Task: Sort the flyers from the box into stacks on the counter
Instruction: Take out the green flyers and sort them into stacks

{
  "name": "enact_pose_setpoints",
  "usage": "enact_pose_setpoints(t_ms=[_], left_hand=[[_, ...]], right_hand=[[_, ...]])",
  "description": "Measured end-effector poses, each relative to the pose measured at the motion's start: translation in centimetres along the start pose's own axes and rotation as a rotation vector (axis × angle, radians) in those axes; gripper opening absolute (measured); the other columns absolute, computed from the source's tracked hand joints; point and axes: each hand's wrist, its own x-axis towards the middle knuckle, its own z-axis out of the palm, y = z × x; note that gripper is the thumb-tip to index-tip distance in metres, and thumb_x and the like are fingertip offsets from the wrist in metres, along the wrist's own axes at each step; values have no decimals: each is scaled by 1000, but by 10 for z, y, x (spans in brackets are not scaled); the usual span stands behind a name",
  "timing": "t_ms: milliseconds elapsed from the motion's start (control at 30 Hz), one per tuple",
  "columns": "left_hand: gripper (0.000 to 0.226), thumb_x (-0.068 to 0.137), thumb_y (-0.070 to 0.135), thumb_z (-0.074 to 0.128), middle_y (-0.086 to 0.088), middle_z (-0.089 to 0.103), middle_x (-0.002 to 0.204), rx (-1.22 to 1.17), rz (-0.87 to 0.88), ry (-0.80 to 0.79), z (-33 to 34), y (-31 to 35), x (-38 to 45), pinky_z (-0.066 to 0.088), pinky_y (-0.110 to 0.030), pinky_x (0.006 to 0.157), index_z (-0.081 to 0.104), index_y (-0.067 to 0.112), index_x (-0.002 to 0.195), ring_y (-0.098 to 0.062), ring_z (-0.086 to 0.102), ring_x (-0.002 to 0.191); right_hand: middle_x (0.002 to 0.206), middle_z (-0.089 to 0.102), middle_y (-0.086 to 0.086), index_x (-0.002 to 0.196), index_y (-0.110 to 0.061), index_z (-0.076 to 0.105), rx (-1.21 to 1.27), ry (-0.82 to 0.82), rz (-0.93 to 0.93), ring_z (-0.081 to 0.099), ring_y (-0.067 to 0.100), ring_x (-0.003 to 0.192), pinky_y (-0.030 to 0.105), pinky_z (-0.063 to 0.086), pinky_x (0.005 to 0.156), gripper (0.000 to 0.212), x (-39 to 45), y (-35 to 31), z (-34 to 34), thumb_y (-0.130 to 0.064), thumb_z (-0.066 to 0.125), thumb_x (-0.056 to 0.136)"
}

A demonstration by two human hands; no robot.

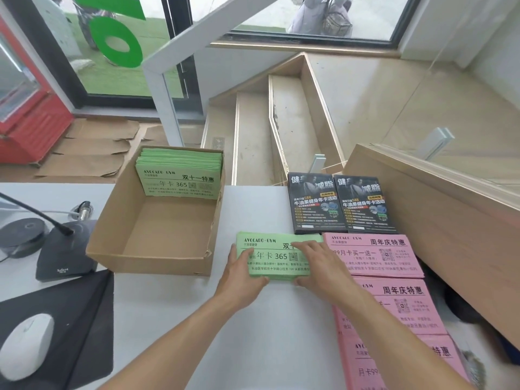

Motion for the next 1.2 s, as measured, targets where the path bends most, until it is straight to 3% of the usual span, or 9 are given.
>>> enact_pose_setpoints(t_ms=[233, 367, 500, 600, 667, 733, 867, 1000, 1200], left_hand=[[85, 83, 39, 77, 6, -13, 169, -78, 6, -47, -4, 0, -3, 42, -26, 105, 31, 35, 155, -13, 32, 148], [83, 83, 39, 76, 13, -15, 168, -111, 86, -6, -9, -3, -10, 35, -26, 113, 33, 36, 154, -8, 18, 153], [55, 89, 26, 75, 23, 16, 165, -222, 455, 166, -26, 8, -35, 26, -13, 113, 54, 34, 140, 6, 25, 148], [43, 89, 9, 75, 15, 45, 154, -296, 608, 436, -63, 5, -37, 30, -11, 111, 64, 22, 128, 2, 41, 141], [41, 88, 7, 75, 12, 51, 149, -257, 555, 615, -97, -7, -26, 33, -8, 106, 65, 20, 126, 1, 47, 136], [44, 88, 12, 75, 12, 50, 150, -150, 438, 708, -132, -27, -9, 34, -15, 109, 63, 23, 129, -4, 46, 137], [48, 89, 18, 73, 4, 47, 153, 79, 264, 664, -184, -73, 19, 36, -40, 118, 59, 21, 135, -16, 42, 141], [40, 91, 24, 70, 7, 48, 150, 69, 225, 636, -189, -84, 24, 35, -34, 117, 62, 22, 131, -12, 43, 140], [42, 92, 35, 67, 12, 43, 154, 24, 151, 637, -187, -88, 33, 35, -32, 117, 60, 28, 132, -8, 39, 142]], right_hand=[[150, 36, -13, 155, -32, 28, 22, -23, 20, 31, 13, 139, 33, 36, 112, 85, -4, -6, -1, -44, 74, 85], [150, 39, -10, 156, -29, 29, 41, -5, 19, 29, 14, 140, 32, 31, 115, 80, 0, -19, -6, -46, 70, 89], [146, 46, -13, 150, -33, 40, 196, 129, -76, 34, 9, 139, 29, 31, 113, 60, 15, -54, -21, -39, 65, 96], [145, 51, -13, 148, -32, 45, 254, 181, -175, 38, 8, 138, 25, 29, 112, 53, 41, -100, -41, -33, 63, 98], [146, 51, -10, 149, -30, 44, 256, 186, -236, 39, 10, 137, 26, 30, 111, 52, 62, -134, -53, -30, 61, 99], [147, 50, -8, 150, -29, 43, 259, 164, -271, 38, 12, 138, 27, 31, 112, 53, 85, -167, -62, -25, 60, 100], [157, 42, -3, 153, -26, 39, 163, 102, -318, 33, 17, 144, 31, 24, 118, 57, 139, -214, -64, -18, 57, 99], [165, 29, -2, 154, -28, 38, -2, 67, -303, 28, 25, 149, 40, 20, 123, 64, 188, -235, -55, -12, 57, 95], [163, 34, -2, 148, -28, 48, -174, 173, -325, 27, 24, 149, 42, 23, 120, 57, 214, -240, -41, -7, 54, 95]])
